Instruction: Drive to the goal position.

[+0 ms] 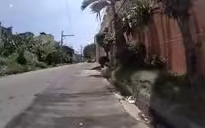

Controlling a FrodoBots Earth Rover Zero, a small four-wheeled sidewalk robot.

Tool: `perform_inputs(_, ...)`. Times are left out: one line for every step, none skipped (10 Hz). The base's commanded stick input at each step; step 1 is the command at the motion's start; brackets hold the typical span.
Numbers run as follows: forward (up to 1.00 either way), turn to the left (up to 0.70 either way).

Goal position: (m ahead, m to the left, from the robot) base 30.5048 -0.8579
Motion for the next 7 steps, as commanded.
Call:
perform_inputs(1.0, 0.36)
perform_inputs(1.0, 0.28)
perform_inputs(1.0, 0.0)
perform_inputs(1.0, 0.0)
perform_inputs(1.0, 0.0)
perform_inputs(1.0, 0.0)
perform_inputs(1.0, 0.0)
